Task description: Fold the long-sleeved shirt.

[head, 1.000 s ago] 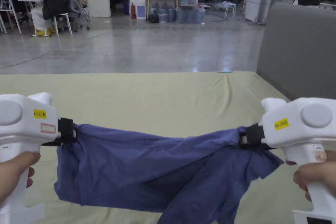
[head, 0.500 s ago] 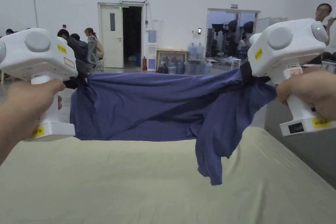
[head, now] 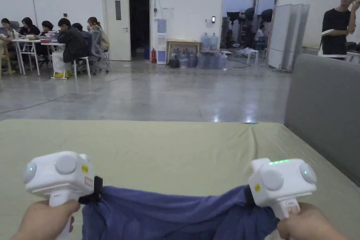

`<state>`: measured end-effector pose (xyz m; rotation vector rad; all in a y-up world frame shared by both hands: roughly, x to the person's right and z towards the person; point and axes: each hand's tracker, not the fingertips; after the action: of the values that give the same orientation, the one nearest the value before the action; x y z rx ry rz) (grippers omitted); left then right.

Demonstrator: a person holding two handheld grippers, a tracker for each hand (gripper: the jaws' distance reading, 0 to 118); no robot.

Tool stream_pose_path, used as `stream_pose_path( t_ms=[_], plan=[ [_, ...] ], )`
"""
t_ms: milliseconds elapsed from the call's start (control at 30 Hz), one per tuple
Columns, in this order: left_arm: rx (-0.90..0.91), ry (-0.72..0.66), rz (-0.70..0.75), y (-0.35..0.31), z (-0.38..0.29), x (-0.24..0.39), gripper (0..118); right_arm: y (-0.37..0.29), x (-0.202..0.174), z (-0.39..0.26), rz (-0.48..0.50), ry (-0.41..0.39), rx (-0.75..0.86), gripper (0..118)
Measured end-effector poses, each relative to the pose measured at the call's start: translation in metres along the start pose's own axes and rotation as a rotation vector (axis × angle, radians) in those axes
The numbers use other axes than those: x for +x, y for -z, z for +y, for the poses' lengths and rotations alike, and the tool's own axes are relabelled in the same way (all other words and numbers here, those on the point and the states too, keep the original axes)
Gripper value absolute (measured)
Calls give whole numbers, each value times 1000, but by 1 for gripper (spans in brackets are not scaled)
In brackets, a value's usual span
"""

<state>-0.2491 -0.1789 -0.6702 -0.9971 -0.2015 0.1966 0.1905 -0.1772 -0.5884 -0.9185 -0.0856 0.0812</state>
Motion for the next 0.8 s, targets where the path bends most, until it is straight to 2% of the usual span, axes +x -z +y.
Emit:
stream_pose_path(
  t_ms=[100, 167, 300, 467, 633, 800],
  plan=[
    [-101, -45, -2, 34, -56, -23, 0, 22, -9, -69, 60, 38, -90, 9],
    [-134, -28, 6, 41, -86, -40, 0, 25, -8, -108, 84, 23, -132, 9],
    [-105, 8, -38, 1, -139, -57, 0, -11, 0, -165, 100, -65, -88, 8],
    [-126, 80, -44, -47, -201, -57, 0, -52, -13, -221, 111, -148, -95, 8],
    [-204, 146, -1, -56, -260, -54, 0, -51, -36, -264, 47, -359, -166, 7],
    [-246, 76, 3, -50, -286, -54, 0, -41, -45, -275, 55, -397, -209, 7]
  ],
)
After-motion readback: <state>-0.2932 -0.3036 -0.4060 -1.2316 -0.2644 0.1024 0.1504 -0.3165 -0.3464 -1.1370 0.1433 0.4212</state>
